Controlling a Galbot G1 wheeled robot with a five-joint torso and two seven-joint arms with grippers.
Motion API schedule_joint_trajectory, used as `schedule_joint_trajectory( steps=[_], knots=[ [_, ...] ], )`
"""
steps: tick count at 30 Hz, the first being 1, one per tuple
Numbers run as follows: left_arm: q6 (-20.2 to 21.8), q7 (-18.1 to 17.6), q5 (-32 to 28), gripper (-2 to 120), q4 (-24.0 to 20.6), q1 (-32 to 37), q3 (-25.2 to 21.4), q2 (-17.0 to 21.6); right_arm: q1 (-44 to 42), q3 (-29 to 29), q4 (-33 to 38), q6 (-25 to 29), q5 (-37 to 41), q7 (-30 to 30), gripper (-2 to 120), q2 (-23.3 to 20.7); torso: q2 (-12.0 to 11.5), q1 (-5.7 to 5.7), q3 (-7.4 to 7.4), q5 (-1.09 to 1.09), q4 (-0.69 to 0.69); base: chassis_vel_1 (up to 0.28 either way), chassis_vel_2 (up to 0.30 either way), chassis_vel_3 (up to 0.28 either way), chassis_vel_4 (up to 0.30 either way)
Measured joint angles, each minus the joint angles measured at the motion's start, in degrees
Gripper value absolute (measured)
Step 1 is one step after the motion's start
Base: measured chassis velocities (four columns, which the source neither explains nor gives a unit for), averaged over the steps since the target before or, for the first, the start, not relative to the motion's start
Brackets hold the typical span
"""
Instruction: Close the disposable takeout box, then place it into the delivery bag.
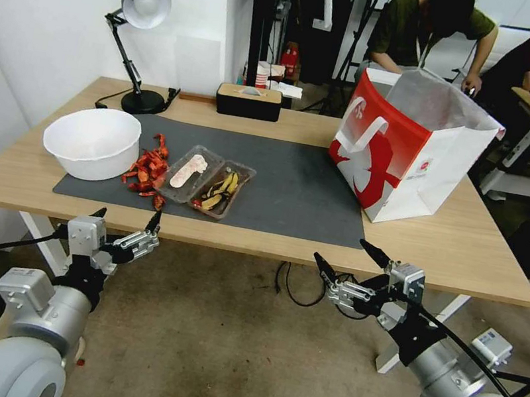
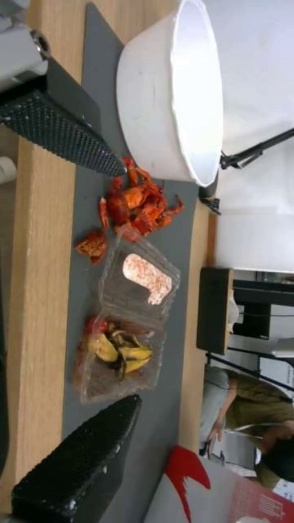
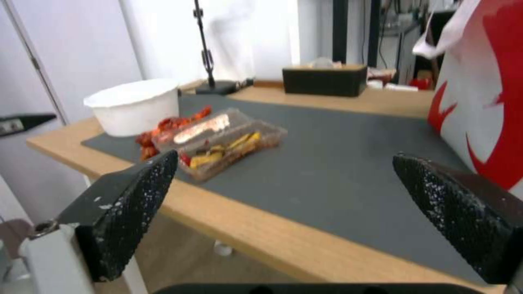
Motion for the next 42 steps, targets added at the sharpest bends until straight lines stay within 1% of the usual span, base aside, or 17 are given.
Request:
schedule_joint_trajectory(
  steps=[2, 5, 13, 21, 24, 25, 28, 29, 31, 32, 34, 36, 37, 39, 40, 41, 42],
  knots=[
    [-1.75, 0.48, 1.65, 100, 0.89, 0.06, 0.38, -0.34, 0.36, -0.04, -0.71, 1.58, 0.64, -0.06, 100, -0.46, 0.00, 0.00, 0.00, 0.00, 0.00, 0.000, 0.000, 0.000, 0.000],
    [-3.04, 0.90, 2.66, 100, 1.56, 0.07, 0.57, -0.49, 0.72, -0.15, -1.35, 2.53, 1.19, -0.08, 100, -0.83, 0.00, 0.00, 0.00, 0.00, 0.00, 0.000, 0.000, 0.000, 0.000],
    [-3.40, 1.01, 2.65, 100, 1.29, 0.32, 0.07, -0.62, 3.04, -1.38, -2.73, 3.44, 1.99, 0.15, 100, -2.45, 0.00, 0.00, 0.00, 0.00, 0.01, 0.000, 0.000, 0.000, 0.000],
    [-5.45, 2.07, 2.95, 100, 1.31, 0.43, -0.79, -0.82, 6.56, -4.03, -5.83, 6.44, 4.92, 0.61, 100, -5.18, 0.00, 0.00, 0.00, 0.00, -0.02, 0.000, 0.000, 0.000, 0.000],
    [-5.46, 2.07, 2.77, 100, 1.27, 0.83, -1.35, -0.90, 12.20, -7.58, -9.20, 7.11, 6.43, 1.37, 100, -8.57, 0.00, 0.00, 0.00, 0.01, 0.00, 0.000, 0.000, 0.000, 0.000],
    [-5.46, 2.07, 2.77, 100, 1.27, 0.83, -1.35, -0.90, 12.20, -7.58, -9.20, 7.11, 6.43, 1.37, 100, -8.57, 0.00, 0.00, 0.00, 0.01, 0.00, 0.000, 0.000, 0.000, 0.000],
    [-5.46, 2.03, 2.73, 100, 1.04, 1.21, -1.96, -0.89, 20.15, -13.56, -12.72, 6.48, 9.14, 3.31, 100, -13.75, 0.00, 0.00, 0.01, 0.01, 0.00, 0.000, 0.000, 0.000, 0.000],
    [-5.46, 2.03, 2.73, 100, 1.04, 1.21, -1.96, -0.89, 20.15, -13.56, -12.72, 6.48, 9.14, 3.31, 100, -13.75, 0.00, 0.00, 0.01, 0.01, 0.00, 0.000, 0.000, 0.000, 0.000],
    [-5.46, 1.97, 2.73, 100, 0.91, 1.41, -2.31, -1.05, 25.97, -18.58, -13.93, 4.87, 12.07, 6.09, 100, -16.75, 0.00, 0.00, 0.01, 0.00, 0.00, 0.000, 0.000, 0.000, 0.000],
    [-5.46, 1.97, 2.73, 100, 0.91, 1.41, -2.31, -1.05, 25.97, -18.58, -13.93, 4.87, 12.07, 6.09, 100, -16.75, 0.00, 0.00, 0.01, 0.00, 0.00, 0.000, 0.000, 0.000, 0.000],
    [-5.46, 1.91, 2.77, 100, 0.77, 1.77, -2.63, -1.42, 33.52, -24.72, -14.33, 1.31, 15.01, 13.29, 100, -18.88, 0.00, 0.00, 0.00, -0.02, 0.03, 0.000, 0.000, 0.000, 0.000],
    [-5.45, 1.88, 2.98, 100, 0.53, 2.17, -2.85, -1.79, 39.30, -29.44, -14.34, -2.76, 17.58, 20.73, 100, -19.82, -0.01, 0.00, 0.00, -0.01, 0.01, 0.000, 0.000, 0.000, 0.000],
    [-5.45, 1.88, 2.98, 100, 0.53, 2.17, -2.85, -1.79, 39.30, -29.44, -14.34, -2.76, 17.58, 20.73, 100, -19.82, -0.01, 0.00, 0.00, -0.01, 0.01, 0.000, 0.000, 0.000, 0.000],
    [-5.45, 1.87, 3.27, 100, 0.27, 2.59, -3.03, -2.26, 45.21, -34.14, -14.16, -7.86, 23.63, 29.29, 100, -19.97, 0.00, 0.00, 0.00, -0.02, 0.00, 0.000, 0.000, 0.000, 0.000],
    [-5.45, 1.87, 3.48, 100, 0.09, 2.87, -3.12, -2.51, 48.09, -36.66, -14.36, -9.79, 26.89, 34.06, 100, -19.55, 0.00, 0.00, 0.00, -0.01, -0.01, 0.000, 0.000, 0.000, 0.000],
    [-5.45, 1.87, 3.61, 100, -0.02, 3.02, -3.15, -2.68, 49.96, -38.26, -14.70, -10.63, 28.87, 37.37, 100, -19.04, 0.00, 0.00, 0.00, 0.00, 0.01, 0.000, 0.000, 0.000, 0.000],
    [-5.45, 1.87, 3.61, 100, -0.02, 3.02, -3.15, -2.68, 49.96, -38.26, -14.70, -10.63, 28.87, 37.37, 100, -19.04, 0.00, 0.00, 0.00, 0.00, 0.01, 0.000, 0.000, 0.000, 0.000]
  ],
)
